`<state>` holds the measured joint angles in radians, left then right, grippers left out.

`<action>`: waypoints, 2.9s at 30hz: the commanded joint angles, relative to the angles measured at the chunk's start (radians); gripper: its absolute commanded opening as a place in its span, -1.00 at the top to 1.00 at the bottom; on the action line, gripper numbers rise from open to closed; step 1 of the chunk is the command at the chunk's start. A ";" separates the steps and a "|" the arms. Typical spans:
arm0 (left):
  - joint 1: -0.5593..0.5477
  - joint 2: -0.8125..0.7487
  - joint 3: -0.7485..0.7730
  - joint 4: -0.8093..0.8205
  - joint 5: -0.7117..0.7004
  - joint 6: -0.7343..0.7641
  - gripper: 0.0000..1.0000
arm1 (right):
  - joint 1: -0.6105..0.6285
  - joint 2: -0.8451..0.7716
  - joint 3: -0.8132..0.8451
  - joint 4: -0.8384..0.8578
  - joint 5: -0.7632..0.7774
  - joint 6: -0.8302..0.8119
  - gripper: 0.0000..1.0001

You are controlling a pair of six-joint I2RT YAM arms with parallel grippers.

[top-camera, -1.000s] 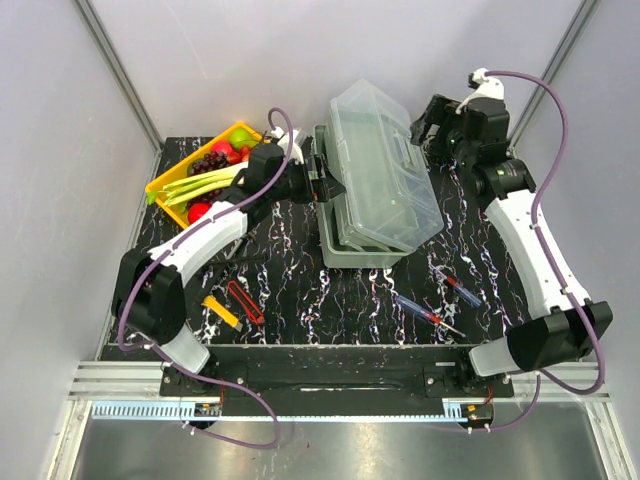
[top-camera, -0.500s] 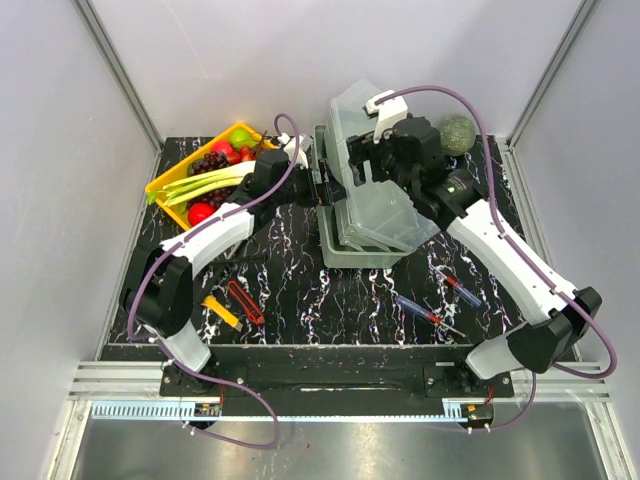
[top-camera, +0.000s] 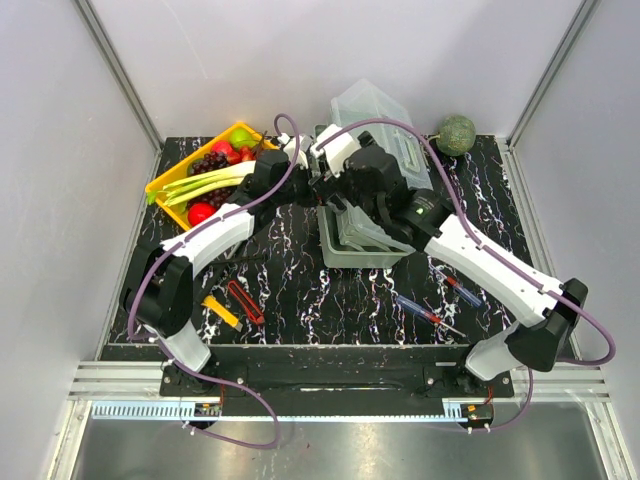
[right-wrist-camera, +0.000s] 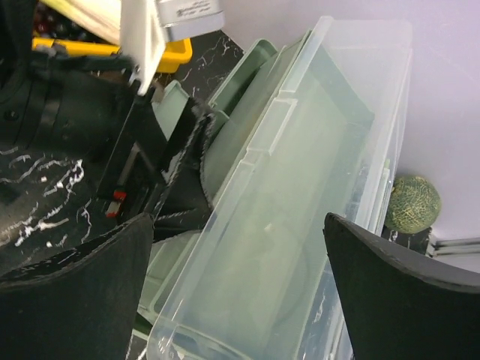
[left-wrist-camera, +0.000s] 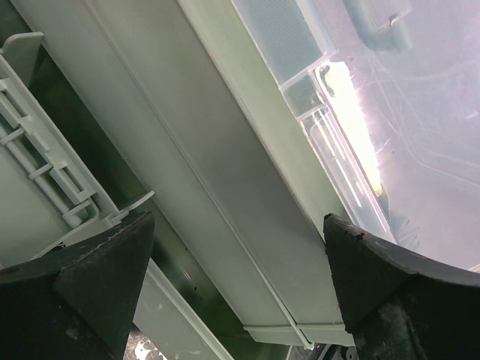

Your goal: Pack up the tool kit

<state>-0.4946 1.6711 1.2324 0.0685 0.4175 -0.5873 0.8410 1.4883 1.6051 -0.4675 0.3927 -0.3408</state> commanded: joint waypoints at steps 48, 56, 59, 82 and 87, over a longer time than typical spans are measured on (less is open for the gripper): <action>0.067 0.082 -0.128 0.174 0.075 -0.109 -0.97 | 0.237 -0.025 -0.300 0.328 0.607 -0.521 -0.99; 0.076 0.114 -0.137 0.131 0.037 -0.098 -0.96 | 0.237 -0.102 -0.292 0.277 0.577 -0.495 -0.99; 0.082 0.130 -0.137 0.125 0.032 -0.098 -0.97 | 0.236 -0.111 -0.300 0.274 0.580 -0.495 -0.99; 0.082 0.098 -0.123 0.145 0.070 -0.097 -0.96 | 0.262 0.119 -0.154 0.050 0.598 -0.314 -0.99; 0.082 0.096 -0.116 0.140 0.072 -0.091 -0.96 | 0.262 0.167 -0.123 0.033 0.655 -0.257 -0.98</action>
<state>-0.4248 1.7576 1.1072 0.2893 0.5369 -0.7513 1.0935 1.6493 1.4204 -0.4255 0.9615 -0.6647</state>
